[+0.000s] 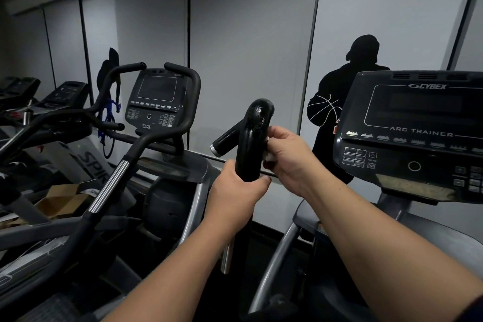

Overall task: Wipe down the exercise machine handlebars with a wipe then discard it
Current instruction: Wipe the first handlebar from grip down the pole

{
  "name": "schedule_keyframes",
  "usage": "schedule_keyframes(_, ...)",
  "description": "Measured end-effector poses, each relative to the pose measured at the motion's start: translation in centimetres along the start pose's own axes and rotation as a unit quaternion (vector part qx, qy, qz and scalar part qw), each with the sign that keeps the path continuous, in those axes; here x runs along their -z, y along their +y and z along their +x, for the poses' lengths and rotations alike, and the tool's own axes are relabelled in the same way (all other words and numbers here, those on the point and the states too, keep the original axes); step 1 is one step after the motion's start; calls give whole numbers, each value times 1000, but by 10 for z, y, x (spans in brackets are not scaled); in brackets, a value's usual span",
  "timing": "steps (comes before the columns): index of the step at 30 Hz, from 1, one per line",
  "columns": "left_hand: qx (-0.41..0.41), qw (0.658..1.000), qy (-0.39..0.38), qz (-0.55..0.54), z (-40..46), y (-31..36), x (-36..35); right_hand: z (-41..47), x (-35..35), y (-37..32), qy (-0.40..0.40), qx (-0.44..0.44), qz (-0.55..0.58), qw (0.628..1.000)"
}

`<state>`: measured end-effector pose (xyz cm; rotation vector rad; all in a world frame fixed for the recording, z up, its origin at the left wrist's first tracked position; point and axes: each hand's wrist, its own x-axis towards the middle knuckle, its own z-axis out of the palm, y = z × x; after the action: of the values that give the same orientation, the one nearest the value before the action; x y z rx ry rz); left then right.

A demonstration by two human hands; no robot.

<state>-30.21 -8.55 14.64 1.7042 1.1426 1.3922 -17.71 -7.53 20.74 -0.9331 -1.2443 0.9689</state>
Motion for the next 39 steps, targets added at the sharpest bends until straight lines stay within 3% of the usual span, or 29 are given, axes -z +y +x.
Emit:
schedule_keyframes(4, -39, 997, -36, -54, 1, -2, 11, 3, -1, 6, -22, -33, -13, 999)
schedule_keyframes(7, -49, 988, -7, -146, 7, 5, 16, 8, -2, 0, -5, -23, 41, 999)
schedule_keyframes(10, -8, 982, 27, -189, 21, 20, 18, 5, -3, 7, -16, -50, 23, 998)
schedule_keyframes(15, 93, 940, -43, -327, 35, 40, 23, -1, -3, -3, -1, -39, 9, 999)
schedule_keyframes(18, 122, 930, -80, -337, 40, 39, 30, -7, 2, -4, 15, -18, 16, 1000)
schedule_keyframes(23, 115, 931, -46, -343, 50, 34, 31, -27, -1, -14, 62, 60, -137, 987)
schedule_keyframes(29, 108, 925, -55, -360, 37, 39, 32, -41, -11, -3, 104, 111, -201, 968)
schedule_keyframes(33, 67, 947, -3, -315, 38, 45, 30, -44, -10, -3, 91, 139, -209, 964)
schedule_keyframes(37, 82, 917, 12, -390, 17, 40, 25, -45, -8, 1, 60, 142, -227, 962)
schedule_keyframes(39, 73, 923, 23, -377, 27, 39, 25, -43, -7, 0, 53, 141, -239, 959)
